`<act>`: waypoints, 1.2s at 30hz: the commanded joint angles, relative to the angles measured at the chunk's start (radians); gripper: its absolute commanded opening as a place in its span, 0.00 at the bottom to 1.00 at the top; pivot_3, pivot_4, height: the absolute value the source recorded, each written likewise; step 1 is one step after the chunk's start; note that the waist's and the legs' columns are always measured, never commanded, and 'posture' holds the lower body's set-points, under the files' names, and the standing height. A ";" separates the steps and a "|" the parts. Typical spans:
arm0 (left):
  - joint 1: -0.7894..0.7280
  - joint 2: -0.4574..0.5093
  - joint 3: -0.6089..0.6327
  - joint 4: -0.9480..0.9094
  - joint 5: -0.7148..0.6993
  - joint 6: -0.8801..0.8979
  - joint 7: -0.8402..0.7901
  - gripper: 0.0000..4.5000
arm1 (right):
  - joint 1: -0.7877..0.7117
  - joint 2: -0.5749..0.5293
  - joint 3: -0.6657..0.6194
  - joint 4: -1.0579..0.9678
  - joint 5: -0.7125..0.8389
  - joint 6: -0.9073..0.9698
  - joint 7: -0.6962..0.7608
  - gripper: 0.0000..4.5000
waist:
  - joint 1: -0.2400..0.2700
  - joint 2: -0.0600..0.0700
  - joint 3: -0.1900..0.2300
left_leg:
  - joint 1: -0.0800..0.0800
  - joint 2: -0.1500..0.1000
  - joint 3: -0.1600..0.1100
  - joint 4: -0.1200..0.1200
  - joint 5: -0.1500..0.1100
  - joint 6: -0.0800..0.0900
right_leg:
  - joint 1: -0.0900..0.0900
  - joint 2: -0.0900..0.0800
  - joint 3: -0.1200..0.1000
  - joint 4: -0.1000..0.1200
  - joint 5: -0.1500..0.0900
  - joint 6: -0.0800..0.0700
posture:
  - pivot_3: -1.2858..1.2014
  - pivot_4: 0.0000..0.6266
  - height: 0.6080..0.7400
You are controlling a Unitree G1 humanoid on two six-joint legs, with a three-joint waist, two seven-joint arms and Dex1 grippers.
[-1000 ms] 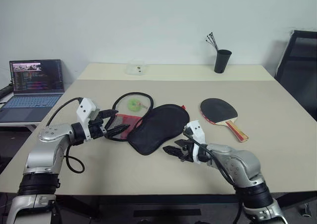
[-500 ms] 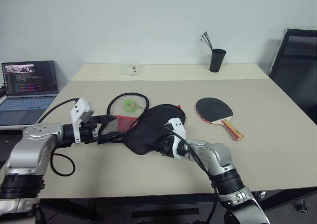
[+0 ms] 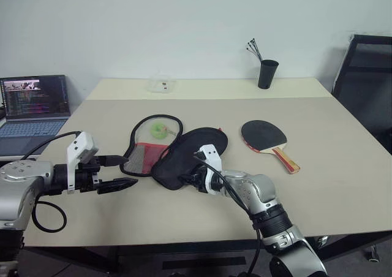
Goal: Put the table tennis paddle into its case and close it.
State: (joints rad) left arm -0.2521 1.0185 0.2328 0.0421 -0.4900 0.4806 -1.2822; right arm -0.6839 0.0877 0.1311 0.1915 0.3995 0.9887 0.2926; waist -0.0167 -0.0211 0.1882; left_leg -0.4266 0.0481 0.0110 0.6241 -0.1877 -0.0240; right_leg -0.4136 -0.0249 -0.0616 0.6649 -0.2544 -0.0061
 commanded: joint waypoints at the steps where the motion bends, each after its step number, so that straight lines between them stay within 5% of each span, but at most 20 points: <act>1: 0.018 -0.007 0.013 -0.093 -0.031 0.009 0.004 1.00 | 0.018 -0.029 -0.073 -0.073 0.029 0.057 -0.018 0.13 | 0.002 0.000 0.000 | 0.000 0.000 0.000 0.000 0.000 0.000 | 0.000 -0.001 0.000 0.000 0.000 0.000 | 0.52 0.24 1.00; 3: 0.031 -0.014 0.001 -0.123 -0.029 0.013 0.008 1.00 | 0.038 -0.040 -0.112 -0.091 0.046 0.093 -0.031 0.01 | 0.002 0.000 0.000 | 0.000 0.000 0.000 0.000 0.000 0.000 | 0.000 -0.001 0.000 0.000 0.000 0.000 | 0.52 0.24 1.00; 11: 0.028 -0.055 -0.081 -0.212 -0.030 0.020 0.007 1.00 | 0.086 -0.221 -0.138 -0.200 0.105 0.272 0.045 0.01 | 0.013 0.000 0.000 | 0.000 -0.001 0.001 0.000 0.000 0.000 | 0.000 0.001 0.000 0.000 0.000 0.000 | 0.52 0.24 1.00; 20: -0.049 -0.087 -0.170 -0.195 -0.001 0.007 0.013 1.00 | 0.013 -0.460 -0.043 -0.140 0.070 0.228 0.211 0.01 | 0.018 0.000 0.000 | 0.000 -0.002 0.005 0.000 0.000 0.000 | 0.000 0.002 0.000 -0.001 0.000 0.000 | 0.52 0.24 1.00; 32: -0.140 -0.149 -0.234 -0.168 0.033 -0.002 0.043 1.00 | -0.098 -0.510 0.005 0.021 -0.011 0.106 0.288 0.01 | 0.016 0.000 0.000 | -0.001 -0.002 0.007 0.001 0.000 0.000 | -0.001 0.004 0.001 0.000 0.000 0.000 | 0.52 0.24 1.00; 36: -0.162 -0.167 -0.243 -0.161 0.039 -0.001 0.050 1.00 | -0.102 -0.521 -0.019 0.030 -0.021 0.098 0.282 0.21 | 0.016 0.000 0.000 | -0.001 -0.002 0.007 0.001 0.000 0.000 | -0.001 0.004 0.001 0.000 0.000 0.000 | 0.52 0.24 1.00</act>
State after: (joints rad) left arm -0.3921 0.8546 -0.0151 -0.1110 -0.4540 0.4928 -1.2340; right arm -0.7639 -0.4152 0.1484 0.2250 0.3920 1.1011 0.5841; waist -0.0007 -0.0213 0.1882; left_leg -0.4274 0.0462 0.0182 0.6253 -0.1877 -0.0240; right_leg -0.4143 -0.0204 -0.0608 0.6649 -0.2545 -0.0062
